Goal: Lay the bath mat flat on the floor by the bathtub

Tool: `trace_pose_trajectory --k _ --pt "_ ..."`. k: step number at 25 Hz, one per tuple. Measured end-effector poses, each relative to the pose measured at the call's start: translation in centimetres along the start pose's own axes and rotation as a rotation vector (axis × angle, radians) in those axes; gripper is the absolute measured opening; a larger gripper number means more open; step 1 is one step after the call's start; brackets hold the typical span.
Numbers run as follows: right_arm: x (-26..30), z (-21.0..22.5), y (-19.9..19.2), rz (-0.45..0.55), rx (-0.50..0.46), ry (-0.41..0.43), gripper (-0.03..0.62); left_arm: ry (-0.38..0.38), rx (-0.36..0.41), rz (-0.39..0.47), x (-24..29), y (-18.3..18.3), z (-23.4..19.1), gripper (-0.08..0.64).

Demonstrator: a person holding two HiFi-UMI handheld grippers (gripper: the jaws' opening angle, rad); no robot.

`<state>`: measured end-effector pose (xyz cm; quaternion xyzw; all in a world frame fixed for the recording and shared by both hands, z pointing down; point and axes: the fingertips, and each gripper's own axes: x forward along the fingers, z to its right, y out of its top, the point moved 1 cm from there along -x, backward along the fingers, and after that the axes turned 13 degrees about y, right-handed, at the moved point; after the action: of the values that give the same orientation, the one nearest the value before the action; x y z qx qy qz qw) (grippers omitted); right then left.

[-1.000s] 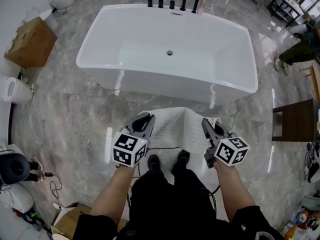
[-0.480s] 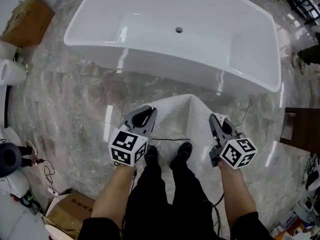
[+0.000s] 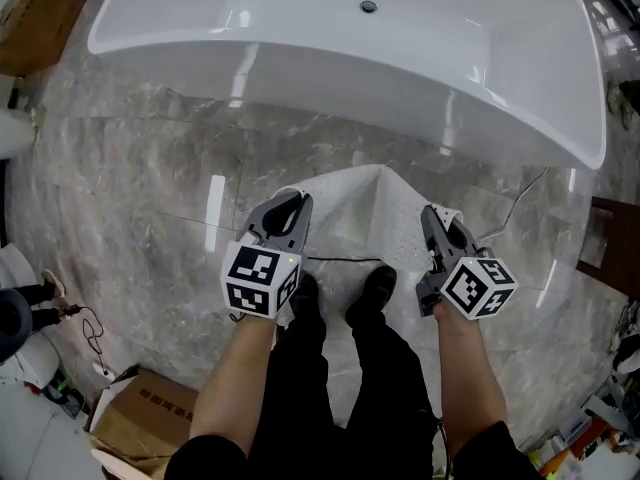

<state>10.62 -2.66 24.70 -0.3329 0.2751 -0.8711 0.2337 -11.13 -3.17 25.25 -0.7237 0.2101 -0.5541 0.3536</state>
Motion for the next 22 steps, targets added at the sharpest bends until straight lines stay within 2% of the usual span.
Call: trace_pose_trajectory --k 5,11,18,22 --pt "3.6 2.7 -4.0 -0.004 0.022 0.012 0.020 0.000 -0.005 -0.009 3.7 -3.3 -0.2 0.021" --pt "6.9 6.6 -5.8 -0.006 -0.023 0.031 0.020 0.008 0.031 -0.009 7.8 -6.4 -2.2 0.021" --pt "9.6 13.1 -7.9 0.008 -0.089 0.030 0.020 0.011 0.092 0.007 13.9 -10.5 -4.4 0.021" --pt "11.6 16.9 -9.4 0.020 -0.115 0.041 0.020 -0.009 0.152 0.021 17.7 -12.5 -5.1 0.022"
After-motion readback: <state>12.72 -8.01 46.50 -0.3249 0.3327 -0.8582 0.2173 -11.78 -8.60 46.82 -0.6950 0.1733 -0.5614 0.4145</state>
